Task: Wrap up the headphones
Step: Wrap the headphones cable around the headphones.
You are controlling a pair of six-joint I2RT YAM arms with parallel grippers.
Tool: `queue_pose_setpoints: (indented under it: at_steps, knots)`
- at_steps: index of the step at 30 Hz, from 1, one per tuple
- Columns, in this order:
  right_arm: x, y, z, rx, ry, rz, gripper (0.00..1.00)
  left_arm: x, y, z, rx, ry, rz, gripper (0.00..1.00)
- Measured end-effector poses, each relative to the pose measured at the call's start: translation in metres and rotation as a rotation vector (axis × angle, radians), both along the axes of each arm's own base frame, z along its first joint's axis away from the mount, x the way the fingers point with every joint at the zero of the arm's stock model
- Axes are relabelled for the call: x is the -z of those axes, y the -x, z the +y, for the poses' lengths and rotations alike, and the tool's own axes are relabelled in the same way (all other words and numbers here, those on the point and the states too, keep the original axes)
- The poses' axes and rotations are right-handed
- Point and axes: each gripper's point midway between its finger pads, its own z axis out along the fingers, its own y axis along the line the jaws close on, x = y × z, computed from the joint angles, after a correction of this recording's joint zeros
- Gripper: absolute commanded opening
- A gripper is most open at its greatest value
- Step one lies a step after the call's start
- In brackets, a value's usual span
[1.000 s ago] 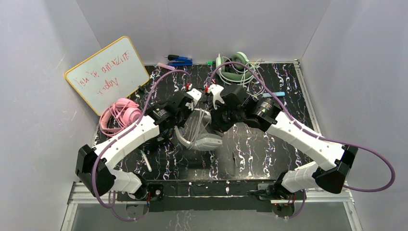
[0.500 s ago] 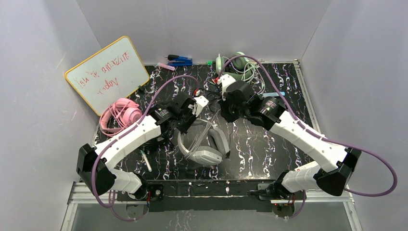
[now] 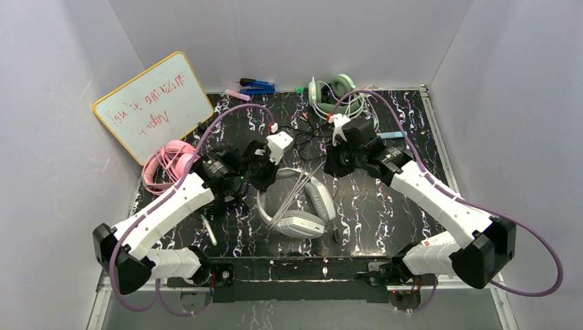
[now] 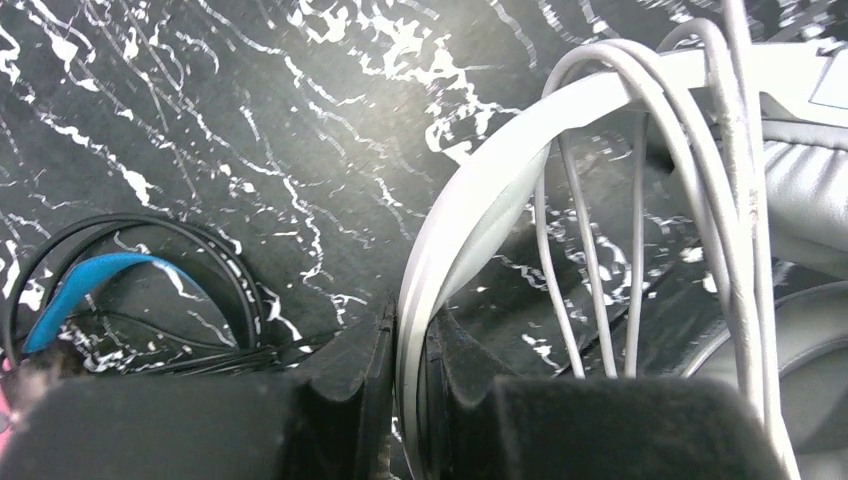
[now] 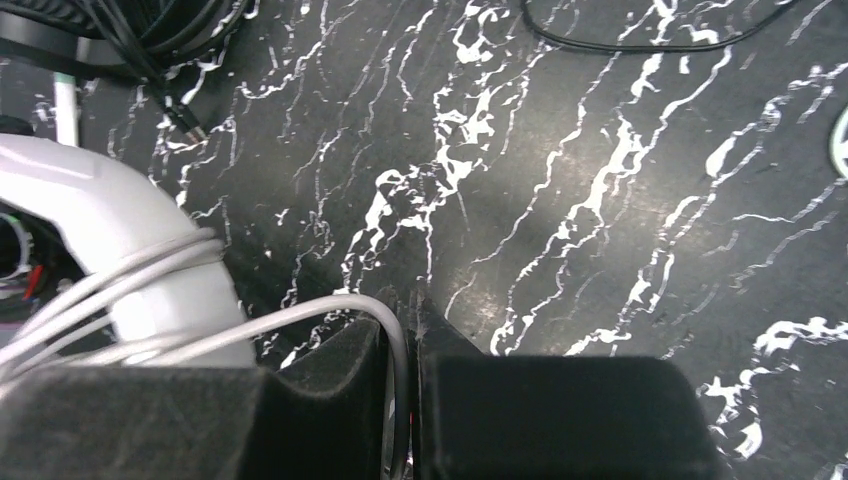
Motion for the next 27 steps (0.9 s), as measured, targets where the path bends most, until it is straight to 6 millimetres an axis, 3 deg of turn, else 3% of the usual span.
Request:
queue_pose_setpoints:
  at_steps: [4, 13, 21, 27]
  knots:
    - [0.001, 0.004, 0.002, -0.024, -0.093, 0.028, 0.17, -0.024, 0.008, -0.008, 0.006, 0.106, -0.008, 0.0]
    - [-0.027, 0.012, 0.018, -0.131, -0.331, -0.031, 0.17, -0.065, 0.023, -0.03, -0.039, 0.331, 0.064, 0.0]
    - [-0.01, 0.023, 0.022, -0.151, -0.44, -0.015, 0.17, -0.132, 0.025, -0.058, -0.081, 0.622, 0.099, 0.0]
    - [-0.015, 0.03, 0.03, -0.182, -0.534, -0.023, 0.18, -0.158, 0.022, -0.067, -0.161, 0.767, 0.148, 0.0]
